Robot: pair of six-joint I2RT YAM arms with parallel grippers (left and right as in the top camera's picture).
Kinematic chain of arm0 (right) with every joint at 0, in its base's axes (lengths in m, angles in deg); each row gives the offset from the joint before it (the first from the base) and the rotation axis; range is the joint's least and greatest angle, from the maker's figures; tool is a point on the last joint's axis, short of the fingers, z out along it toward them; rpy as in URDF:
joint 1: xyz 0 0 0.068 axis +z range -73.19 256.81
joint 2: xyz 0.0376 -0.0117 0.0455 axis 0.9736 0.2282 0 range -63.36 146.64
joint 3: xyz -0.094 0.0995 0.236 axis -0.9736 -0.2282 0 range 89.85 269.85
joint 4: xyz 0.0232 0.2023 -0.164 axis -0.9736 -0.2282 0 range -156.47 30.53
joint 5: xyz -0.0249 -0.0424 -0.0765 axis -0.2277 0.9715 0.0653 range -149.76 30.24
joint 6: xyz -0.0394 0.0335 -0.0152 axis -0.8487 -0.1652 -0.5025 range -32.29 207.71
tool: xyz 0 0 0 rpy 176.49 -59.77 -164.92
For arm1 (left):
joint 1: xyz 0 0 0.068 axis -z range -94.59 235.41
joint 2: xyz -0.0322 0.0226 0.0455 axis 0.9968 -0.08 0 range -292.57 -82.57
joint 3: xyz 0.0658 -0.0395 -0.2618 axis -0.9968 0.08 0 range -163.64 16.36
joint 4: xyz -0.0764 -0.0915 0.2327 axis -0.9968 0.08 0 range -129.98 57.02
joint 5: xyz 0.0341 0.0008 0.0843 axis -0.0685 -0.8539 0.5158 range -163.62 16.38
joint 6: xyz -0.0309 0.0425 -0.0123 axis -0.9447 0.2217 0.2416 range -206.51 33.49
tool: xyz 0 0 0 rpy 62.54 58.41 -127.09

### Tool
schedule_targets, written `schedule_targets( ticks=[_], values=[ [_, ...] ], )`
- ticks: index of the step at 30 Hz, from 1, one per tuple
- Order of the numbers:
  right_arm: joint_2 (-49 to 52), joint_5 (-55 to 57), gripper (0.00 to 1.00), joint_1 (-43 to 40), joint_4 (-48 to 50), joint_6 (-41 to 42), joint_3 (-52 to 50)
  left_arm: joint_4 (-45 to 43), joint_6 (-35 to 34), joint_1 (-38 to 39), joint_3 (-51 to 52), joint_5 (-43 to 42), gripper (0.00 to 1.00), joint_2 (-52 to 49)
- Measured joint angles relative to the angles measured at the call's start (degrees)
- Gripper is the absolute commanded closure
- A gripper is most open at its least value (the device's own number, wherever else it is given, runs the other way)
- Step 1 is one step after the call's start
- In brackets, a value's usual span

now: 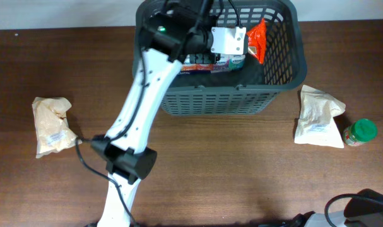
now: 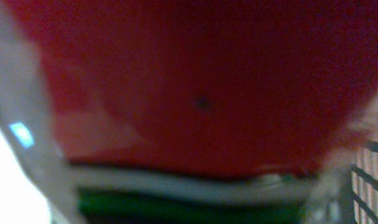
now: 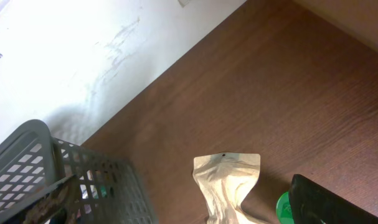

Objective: Pack container

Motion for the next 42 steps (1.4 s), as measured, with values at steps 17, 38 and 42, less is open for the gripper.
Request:
schedule_targets(
  ticks=[17, 38, 42],
  values=[
    [0.00, 0.00, 0.01, 0.00, 0.00, -0.02, 0.00, -5.88, -6.25, 0.09, 9.66, 9.66, 0.71, -8.85],
    [0.00, 0.00, 0.01, 0.00, -0.02, 0.00, 0.00, -9.88, -36.02, -1.44, -10.23, 15.21, 0.38, -2.08],
    [0.00, 0.00, 0.01, 0.00, 0.00, 0.00, 0.00, -6.34, -38.73, -4.87, -11.08, 17.11, 0.38, 4.57]
  ],
)
